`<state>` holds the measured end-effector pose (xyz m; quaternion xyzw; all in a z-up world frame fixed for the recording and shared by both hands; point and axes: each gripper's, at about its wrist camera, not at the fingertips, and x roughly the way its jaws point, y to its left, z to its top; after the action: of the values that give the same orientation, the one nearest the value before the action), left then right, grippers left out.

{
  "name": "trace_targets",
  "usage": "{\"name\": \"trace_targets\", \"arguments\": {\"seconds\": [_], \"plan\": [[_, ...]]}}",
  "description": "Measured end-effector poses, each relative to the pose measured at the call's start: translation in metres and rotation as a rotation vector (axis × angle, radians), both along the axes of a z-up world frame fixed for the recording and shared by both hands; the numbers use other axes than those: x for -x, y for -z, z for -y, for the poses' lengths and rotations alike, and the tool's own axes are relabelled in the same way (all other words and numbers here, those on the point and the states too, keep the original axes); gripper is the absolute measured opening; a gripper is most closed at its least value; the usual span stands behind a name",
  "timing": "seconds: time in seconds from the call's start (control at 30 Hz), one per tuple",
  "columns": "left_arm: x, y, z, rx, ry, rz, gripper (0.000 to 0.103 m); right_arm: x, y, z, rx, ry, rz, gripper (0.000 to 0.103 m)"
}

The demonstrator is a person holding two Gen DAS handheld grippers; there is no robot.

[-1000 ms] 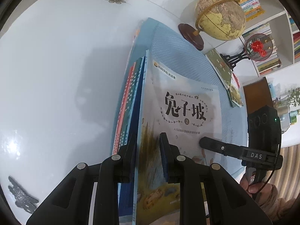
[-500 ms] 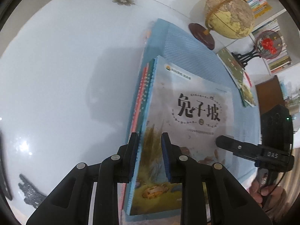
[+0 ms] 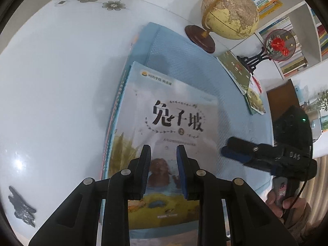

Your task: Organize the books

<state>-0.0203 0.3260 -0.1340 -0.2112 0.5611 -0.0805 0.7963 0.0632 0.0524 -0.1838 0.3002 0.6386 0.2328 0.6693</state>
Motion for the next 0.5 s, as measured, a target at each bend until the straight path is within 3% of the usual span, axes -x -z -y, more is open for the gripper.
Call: {"name": "trace_targets", "arguments": {"seconds": [0.17,0.23,0.3,0.37,0.5], "plan": [[-0.021,-0.011,0.024,-0.060,0.021,0.007,0.030,-0.007,-0.017,0.042,0.059,0.052,0.099,0.065],[-0.035,-0.018,0.045,-0.107,0.049,0.022,0.040,-0.013,-0.021,0.061,0.076,0.080,0.130,0.065],[-0.052,-0.024,0.067,-0.127,0.070,0.046,0.075,-0.024,-0.021,0.088,0.062,0.138,0.144,0.065],[-0.071,-0.030,0.093,-0.096,0.087,0.084,0.095,-0.032,-0.024,0.110,0.060,0.180,0.165,0.065],[-0.112,-0.029,0.158,-0.072,0.154,0.088,0.099,-0.056,-0.041,0.168,0.089,0.246,0.252,0.068]]}}
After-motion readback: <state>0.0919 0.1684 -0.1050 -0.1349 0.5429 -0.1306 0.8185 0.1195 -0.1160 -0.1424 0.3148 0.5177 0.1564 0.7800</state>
